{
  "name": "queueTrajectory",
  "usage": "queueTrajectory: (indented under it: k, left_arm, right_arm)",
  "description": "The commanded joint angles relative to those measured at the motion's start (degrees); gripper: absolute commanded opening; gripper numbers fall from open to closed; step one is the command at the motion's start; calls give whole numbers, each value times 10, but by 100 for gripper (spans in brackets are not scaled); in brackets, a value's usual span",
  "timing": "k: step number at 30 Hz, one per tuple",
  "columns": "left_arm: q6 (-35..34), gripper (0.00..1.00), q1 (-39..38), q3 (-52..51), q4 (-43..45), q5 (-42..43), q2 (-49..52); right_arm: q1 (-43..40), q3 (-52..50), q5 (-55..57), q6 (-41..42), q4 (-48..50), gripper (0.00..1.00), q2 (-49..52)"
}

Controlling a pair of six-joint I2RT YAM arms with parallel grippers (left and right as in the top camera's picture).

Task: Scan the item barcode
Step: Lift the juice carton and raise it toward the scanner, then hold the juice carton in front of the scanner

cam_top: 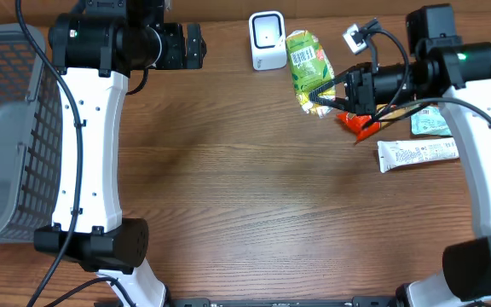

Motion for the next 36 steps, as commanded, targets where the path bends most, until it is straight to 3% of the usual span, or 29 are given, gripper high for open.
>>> queueTrajectory:
  k: [1, 8, 13, 19, 23, 27, 31, 36]
  left_arm:
    - [9, 99, -1, 3, 1, -1, 3]
    - [9, 100, -1, 3, 1, -2, 3]
    - [9, 99, -1, 3, 1, -1, 3]
    - [9, 100, -1, 3, 1, -2, 3]
    - [9, 99, -1, 3, 1, -1, 3]
    - [9, 100, -1, 3, 1, -2, 3]
    - [9, 100, -1, 3, 1, -2, 3]
    - [9, 100, -1, 3, 1, -1, 3]
  right_arm:
    - [0, 20, -30, -13, 10, 4, -17]
    - [8, 19, 5, -12, 17, 4, -17]
    - [29, 19, 108, 31, 61, 4, -16]
    - [96, 18, 462, 144, 188, 4, 3]
    - [153, 18, 690, 147, 259, 4, 38]
    - [187, 18, 847, 146, 354, 4, 93]
    - [190, 18, 896, 73, 473, 4, 151]
    - [190, 18, 944, -108, 640, 4, 226]
